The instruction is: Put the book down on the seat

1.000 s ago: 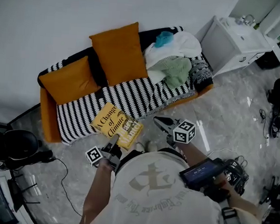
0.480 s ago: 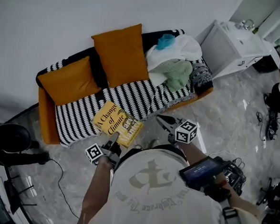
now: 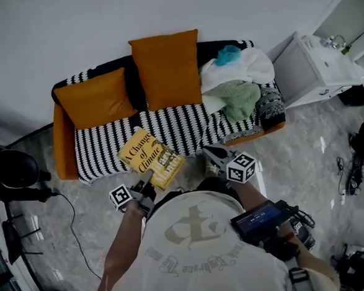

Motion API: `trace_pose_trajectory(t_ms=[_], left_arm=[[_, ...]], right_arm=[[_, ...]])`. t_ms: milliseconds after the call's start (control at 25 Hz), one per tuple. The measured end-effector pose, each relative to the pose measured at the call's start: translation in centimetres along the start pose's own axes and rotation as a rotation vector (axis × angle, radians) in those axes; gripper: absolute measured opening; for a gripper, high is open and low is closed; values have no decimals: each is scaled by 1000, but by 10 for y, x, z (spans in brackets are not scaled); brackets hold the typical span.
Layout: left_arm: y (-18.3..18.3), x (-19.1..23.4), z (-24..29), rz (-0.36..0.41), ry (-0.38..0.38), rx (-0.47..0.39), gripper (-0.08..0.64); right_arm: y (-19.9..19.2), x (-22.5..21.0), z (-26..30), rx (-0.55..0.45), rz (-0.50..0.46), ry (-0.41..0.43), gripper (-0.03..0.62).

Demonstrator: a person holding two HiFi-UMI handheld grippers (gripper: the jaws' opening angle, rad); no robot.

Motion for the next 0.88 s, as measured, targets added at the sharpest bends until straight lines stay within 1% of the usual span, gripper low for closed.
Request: trace_pose_trajectory(t_ms=[200,400,600,720,880], left_arm=[[5,3,4,-23,17,-92,144],[15,15,27,-55,46,-197,146],[23,14,62,-56,78,-236,144],[26,11,85,-40,103,-250,144],[28,6,116,-27,114,-277,145]], right_arm=[[11,-17,25,24,-12,51,14],[25,-55,50,64,-9,92,14],[49,-86,81,94,-24,151,14],[62,-105,94,113,-22,173,14],[76,-132,108,144,-24,191,14]])
Point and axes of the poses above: the fingertips, and each gripper's own axes: z forward along the fingers, x to its left, y out of its top, the point moved 8 cm from there along -z, backward along the fingers, and after that the axes turned 15 degrees about -y, right-handed, at the moved point
